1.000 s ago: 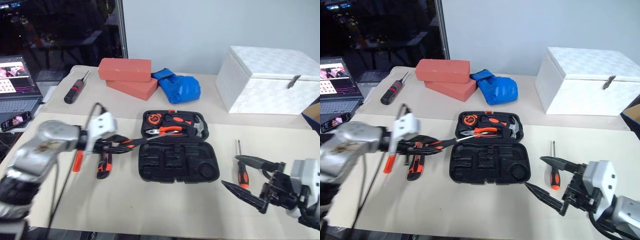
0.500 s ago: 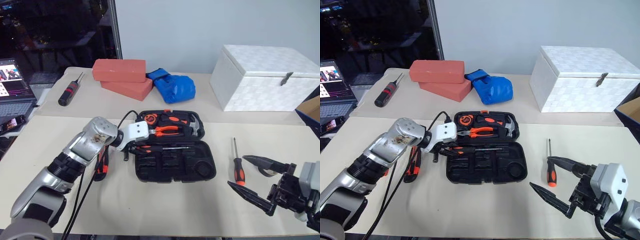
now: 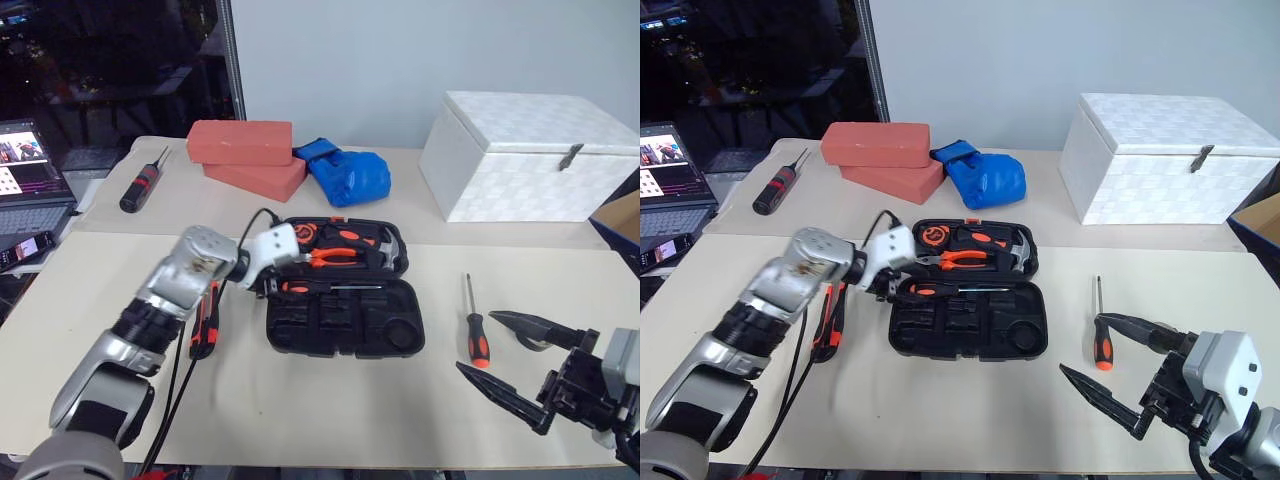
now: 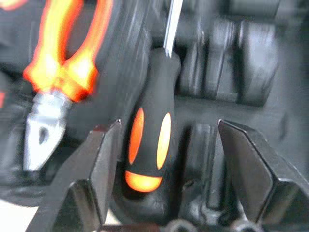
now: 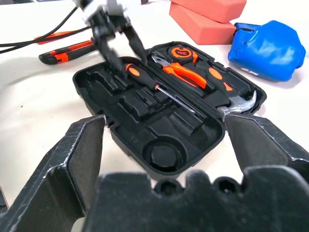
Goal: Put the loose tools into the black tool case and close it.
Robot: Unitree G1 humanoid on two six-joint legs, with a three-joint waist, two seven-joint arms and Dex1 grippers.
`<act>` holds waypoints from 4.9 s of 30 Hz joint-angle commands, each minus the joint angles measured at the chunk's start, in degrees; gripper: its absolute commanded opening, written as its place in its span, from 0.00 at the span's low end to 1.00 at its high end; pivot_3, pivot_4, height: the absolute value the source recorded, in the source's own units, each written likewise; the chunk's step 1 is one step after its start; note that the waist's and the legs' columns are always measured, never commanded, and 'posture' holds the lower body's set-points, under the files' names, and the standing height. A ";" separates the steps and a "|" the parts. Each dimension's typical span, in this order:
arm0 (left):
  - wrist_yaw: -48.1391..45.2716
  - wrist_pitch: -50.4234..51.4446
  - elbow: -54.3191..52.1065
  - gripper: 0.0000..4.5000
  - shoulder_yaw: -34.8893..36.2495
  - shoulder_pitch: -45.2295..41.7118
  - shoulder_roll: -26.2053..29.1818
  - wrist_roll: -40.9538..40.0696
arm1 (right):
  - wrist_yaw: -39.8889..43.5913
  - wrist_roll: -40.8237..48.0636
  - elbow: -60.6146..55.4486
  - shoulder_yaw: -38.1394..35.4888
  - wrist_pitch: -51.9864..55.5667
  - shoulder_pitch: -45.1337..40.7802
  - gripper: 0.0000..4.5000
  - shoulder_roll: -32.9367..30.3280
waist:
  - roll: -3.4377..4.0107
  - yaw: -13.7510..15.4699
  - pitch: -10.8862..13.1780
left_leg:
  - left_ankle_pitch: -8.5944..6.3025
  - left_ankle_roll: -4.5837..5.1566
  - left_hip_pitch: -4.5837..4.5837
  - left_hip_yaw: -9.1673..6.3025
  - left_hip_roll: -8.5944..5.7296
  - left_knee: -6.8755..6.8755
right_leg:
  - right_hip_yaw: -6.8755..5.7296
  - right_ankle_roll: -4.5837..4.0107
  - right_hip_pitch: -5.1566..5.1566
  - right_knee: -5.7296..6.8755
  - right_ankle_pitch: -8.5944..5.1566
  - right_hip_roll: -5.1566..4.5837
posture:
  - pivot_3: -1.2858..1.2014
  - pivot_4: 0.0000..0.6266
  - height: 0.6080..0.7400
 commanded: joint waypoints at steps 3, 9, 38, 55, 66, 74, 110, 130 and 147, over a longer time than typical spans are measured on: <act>9.14 5.81 -8.27 0.21 6.29 5.56 -7.21 -6.45 | -0.45 -0.44 -1.14 -1.33 -2.09 0.23 1.00 0.90 | 0.05 0.21 -0.03 | 0.00 0.00 0.00 0.00 -0.14 0.00 | 0.10 0.18 0.08 -0.02 -0.08 -0.08 | 0.52 0.24 1.00; 25.46 1.83 -4.19 0.01 3.27 11.21 -16.58 1.28 | -3.79 -1.39 -1.82 -0.79 -0.62 -0.24 1.00 1.09 | 0.00 0.51 -0.01 | 0.01 0.02 0.01 -0.21 -0.27 0.04 | 0.21 0.54 0.33 -0.16 0.04 -0.03 | 0.52 0.24 1.00; 8.39 4.96 -26.68 0.81 6.67 14.01 -2.95 -22.35 | -32.48 1.28 15.44 9.40 46.38 -22.11 1.00 -7.10 | 0.25 -0.43 -0.71 | -0.03 0.16 0.08 -0.49 -0.57 0.02 | 0.49 0.40 0.64 -0.45 -0.24 -0.03 | 0.52 0.24 1.00; 13.50 0.08 -30.16 0.83 16.23 21.78 -2.48 -25.56 | -26.78 -6.30 15.53 17.76 44.89 -35.73 0.10 -15.41 | 0.44 -0.06 -0.60 | -0.12 0.35 -0.43 -0.70 -0.69 -0.02 | 0.46 0.98 0.45 -0.79 -0.10 -0.02 | 0.52 0.24 1.00; 5.67 -4.85 -32.39 0.83 29.67 38.45 6.84 -30.05 | -0.17 -18.99 26.13 50.39 23.91 -66.08 0.10 -19.34 | 0.49 -1.64 -0.40 | -0.12 0.34 -0.10 -0.63 -0.34 -0.02 | 0.42 0.38 0.53 -0.81 -0.14 0.22 | 0.52 0.24 1.00; 3.01 -7.56 -32.63 0.83 31.89 43.51 10.23 -29.74 | 9.34 -33.59 37.46 65.65 10.80 -72.62 0.10 -12.59 | 0.52 -0.76 -0.36 | -0.16 0.38 -0.88 -0.54 -0.50 -0.02 | 0.43 0.71 -0.13 -0.80 0.10 0.02 | 0.52 0.24 1.00; 3.48 -10.08 -28.84 0.83 30.04 43.40 10.17 -27.45 | -4.95 -44.06 45.28 54.95 -6.95 -46.65 0.02 4.04 | 0.50 -0.59 -0.40 | -0.09 0.26 -0.12 -0.46 -0.18 -0.02 | 0.54 0.46 0.07 0.05 -0.21 0.44 | 0.52 0.24 1.00; 53.23 11.92 -31.62 0.83 45.62 50.71 -1.77 -19.09 | 11.53 -5.31 16.96 35.68 3.19 -43.66 0.74 -6.23 | 0.21 -0.25 -0.29 | -0.15 0.17 0.52 -0.58 0.00 -0.17 | 0.55 -0.04 0.68 0.00 -0.57 0.62 | 0.52 0.24 1.00; 35.89 -1.05 -30.28 0.19 45.02 51.82 -0.36 -21.14 | 9.57 -6.56 16.86 32.63 -0.20 -42.33 1.00 -4.32 | -0.14 0.14 -0.14 | -0.17 0.12 0.38 -0.59 -0.02 -0.17 | 0.53 -0.21 0.54 -0.07 -0.61 0.58 | 0.52 0.24 1.00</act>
